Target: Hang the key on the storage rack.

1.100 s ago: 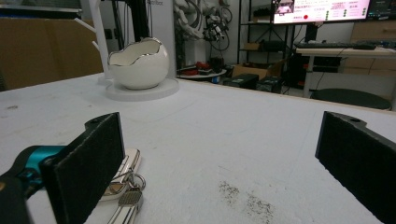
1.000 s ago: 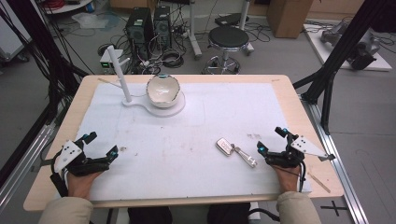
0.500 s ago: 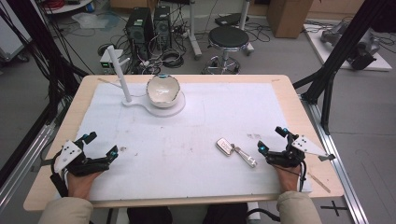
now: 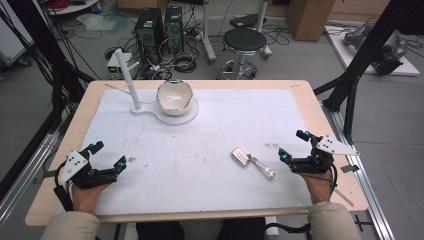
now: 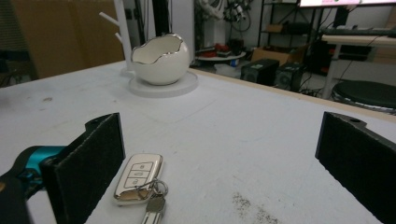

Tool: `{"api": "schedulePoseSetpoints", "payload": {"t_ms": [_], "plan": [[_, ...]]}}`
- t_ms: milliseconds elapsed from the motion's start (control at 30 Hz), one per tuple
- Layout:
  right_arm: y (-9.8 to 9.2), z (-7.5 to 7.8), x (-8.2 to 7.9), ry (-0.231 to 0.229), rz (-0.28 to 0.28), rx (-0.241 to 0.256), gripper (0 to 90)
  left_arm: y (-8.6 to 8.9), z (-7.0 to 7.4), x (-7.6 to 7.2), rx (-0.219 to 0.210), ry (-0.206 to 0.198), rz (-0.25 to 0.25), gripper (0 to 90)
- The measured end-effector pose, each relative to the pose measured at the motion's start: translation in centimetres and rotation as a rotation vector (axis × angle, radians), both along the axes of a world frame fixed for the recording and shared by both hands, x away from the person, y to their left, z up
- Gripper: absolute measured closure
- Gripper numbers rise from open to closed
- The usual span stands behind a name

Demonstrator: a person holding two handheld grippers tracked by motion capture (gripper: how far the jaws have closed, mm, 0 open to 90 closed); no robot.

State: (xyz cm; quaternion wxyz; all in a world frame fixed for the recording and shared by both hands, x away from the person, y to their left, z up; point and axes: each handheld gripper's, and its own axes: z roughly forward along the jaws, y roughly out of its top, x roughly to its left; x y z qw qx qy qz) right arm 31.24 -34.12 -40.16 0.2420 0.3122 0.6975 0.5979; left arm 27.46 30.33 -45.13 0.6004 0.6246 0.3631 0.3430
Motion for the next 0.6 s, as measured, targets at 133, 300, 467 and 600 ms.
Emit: {"api": "schedulePoseSetpoints", "payload": {"t_ms": [133, 300, 467, 600], "plan": [[0.3, 1.2, 0.2, 0.043, 0.036, -0.060, 0.5, 0.0, 0.0, 0.0, -0.002, 0.001, 0.001, 1.7], [0.7, 2.3, 0.4, 0.101, 0.064, -0.134, 0.5, 0.0, 0.0, 0.0, -0.001, 0.001, 0.005, 1.7], [1.8, 3.3, 0.6, 0.170, 0.114, -0.279, 0.5, 0.0, 0.0, -0.1, -0.002, -0.002, 0.003, 1.7], [2.9, 3.5, 0.7, 0.229, 0.151, -0.384, 0.5, 0.0, 0.0, -0.1, -0.002, -0.001, 0.001, 1.7]]}}
